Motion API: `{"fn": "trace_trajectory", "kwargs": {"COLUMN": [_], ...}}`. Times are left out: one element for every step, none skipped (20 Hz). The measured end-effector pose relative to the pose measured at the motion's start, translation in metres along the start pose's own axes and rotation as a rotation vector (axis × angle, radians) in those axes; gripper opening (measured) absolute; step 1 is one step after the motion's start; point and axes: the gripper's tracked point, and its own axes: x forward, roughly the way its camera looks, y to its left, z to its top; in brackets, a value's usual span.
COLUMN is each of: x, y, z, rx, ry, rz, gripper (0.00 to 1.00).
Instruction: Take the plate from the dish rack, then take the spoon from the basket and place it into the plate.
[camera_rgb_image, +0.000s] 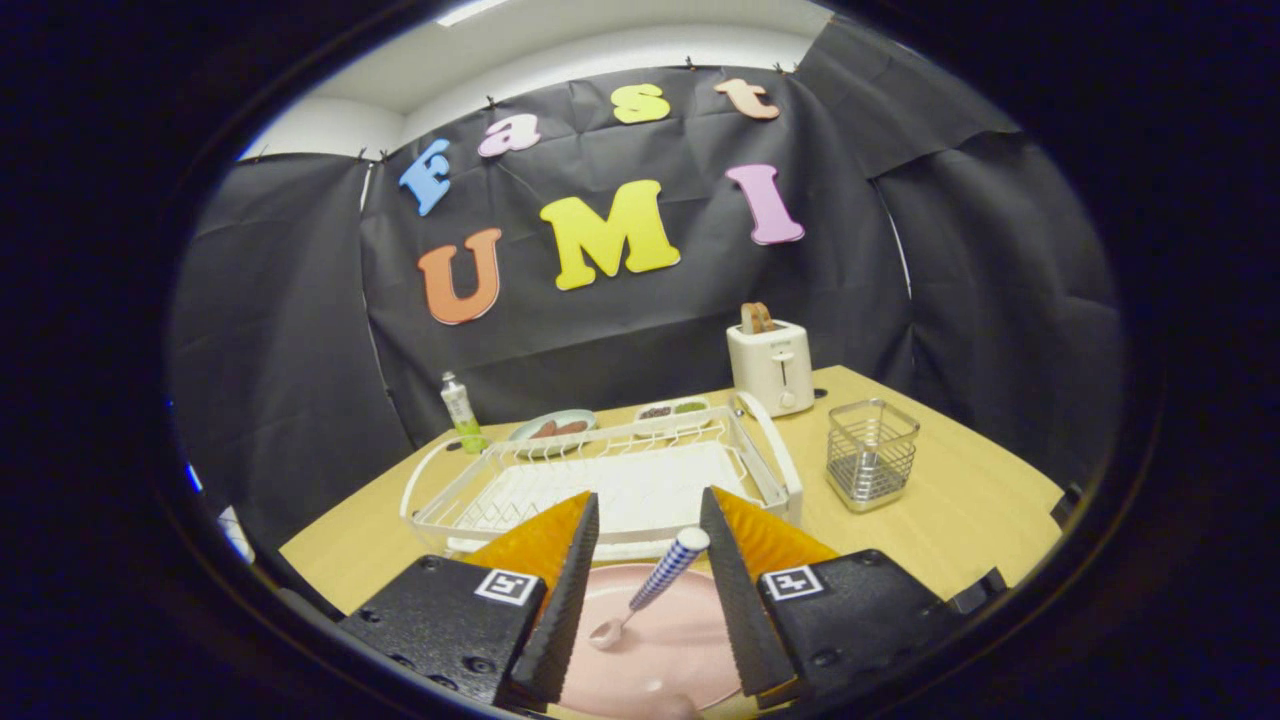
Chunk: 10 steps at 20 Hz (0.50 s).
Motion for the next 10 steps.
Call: {"fn": "trace_trajectory", "kwargs": {"x": [-0.001, -0.004, -0.005, -0.011, -0.013, -0.017, -0.022, -0.026, -0.031, -0.037], "y": [-0.001, -0.002, -0.005, -0.007, -0.008, -0.010, -0.012, -0.014, -0.015, -0.016], "z": [0.005, 0.009, 0.014, 0.020, 0.023, 0.025, 0.028, 0.032, 0.035, 0.040], "rx": [-0.006, -0.011, -0.020, -0.035, -0.047, -0.069, -0.089, -0.104, -0.116, -0.130], "ry": [-0.009, -0.021, -0.036, -0.054, -0.069, -0.079, -0.093, -0.111, -0.132, -0.155], "rz": [-0.001, -0.004, -0.012, -0.024, -0.031, -0.040, -0.049, -0.059, -0.066, -0.076], "gripper": [0.72, 0.73, 0.76, 0.80, 0.84, 0.85, 0.90, 0.95, 1.00, 1.00]}}
